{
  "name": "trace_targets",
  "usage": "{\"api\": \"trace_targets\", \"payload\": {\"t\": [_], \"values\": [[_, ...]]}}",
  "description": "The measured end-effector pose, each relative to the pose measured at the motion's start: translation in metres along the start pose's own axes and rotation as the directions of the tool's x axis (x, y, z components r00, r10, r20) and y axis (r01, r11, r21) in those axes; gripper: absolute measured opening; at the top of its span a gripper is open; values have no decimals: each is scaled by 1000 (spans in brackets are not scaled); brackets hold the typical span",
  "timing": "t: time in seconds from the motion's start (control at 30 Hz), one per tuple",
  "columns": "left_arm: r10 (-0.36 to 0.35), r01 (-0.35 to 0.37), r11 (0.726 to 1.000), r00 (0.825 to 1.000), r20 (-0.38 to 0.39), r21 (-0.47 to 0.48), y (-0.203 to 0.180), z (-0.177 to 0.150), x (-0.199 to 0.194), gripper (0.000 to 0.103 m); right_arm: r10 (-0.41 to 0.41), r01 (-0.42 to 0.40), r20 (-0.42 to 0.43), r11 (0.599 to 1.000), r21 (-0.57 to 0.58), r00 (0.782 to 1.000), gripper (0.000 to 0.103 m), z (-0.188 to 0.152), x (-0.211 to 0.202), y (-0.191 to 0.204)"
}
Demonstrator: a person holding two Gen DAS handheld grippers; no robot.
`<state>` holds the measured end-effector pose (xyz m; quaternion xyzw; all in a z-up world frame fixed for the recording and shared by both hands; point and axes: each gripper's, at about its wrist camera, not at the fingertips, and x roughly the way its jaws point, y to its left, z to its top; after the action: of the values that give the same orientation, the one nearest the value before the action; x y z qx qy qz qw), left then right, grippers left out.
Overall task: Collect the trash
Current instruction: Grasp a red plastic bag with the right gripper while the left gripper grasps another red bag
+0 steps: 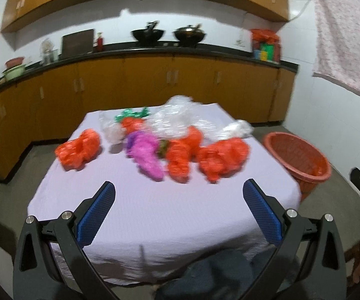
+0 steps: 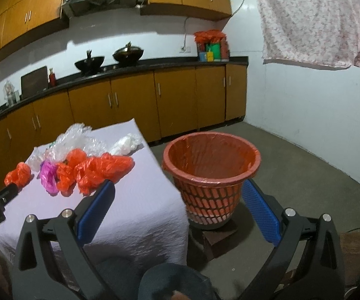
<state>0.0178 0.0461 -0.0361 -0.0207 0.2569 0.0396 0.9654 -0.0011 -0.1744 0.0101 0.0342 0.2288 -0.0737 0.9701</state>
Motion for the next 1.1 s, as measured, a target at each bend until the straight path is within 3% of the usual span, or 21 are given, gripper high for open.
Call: {"api": "trace_targets", "payload": {"t": [0.13, 0.23, 0.43, 0.77, 1.1], "values": [[99, -100, 994, 995, -10, -40, 36, 3, 14, 101, 60, -59, -64, 998, 12, 996, 99, 3, 26, 18], [196, -197, 978, 980, -22, -71, 71, 10, 29, 101, 103, -103, -93, 995, 7, 990, 99, 8, 49, 41], [283, -292, 946, 956, -80, -144, 133, 24, 65, 101, 148, -148, -127, 989, 8, 981, 99, 19, 97, 89], [319, -337, 936, 934, -159, -99, 177, 41, 133, 101, 184, -164, -250, 982, 96, 951, 99, 24, 185, 145], [232, -270, 957, 934, -274, -109, 199, 32, 182, 101, 139, -138, -316, 990, 25, 938, 99, 8, 228, 172]]}}
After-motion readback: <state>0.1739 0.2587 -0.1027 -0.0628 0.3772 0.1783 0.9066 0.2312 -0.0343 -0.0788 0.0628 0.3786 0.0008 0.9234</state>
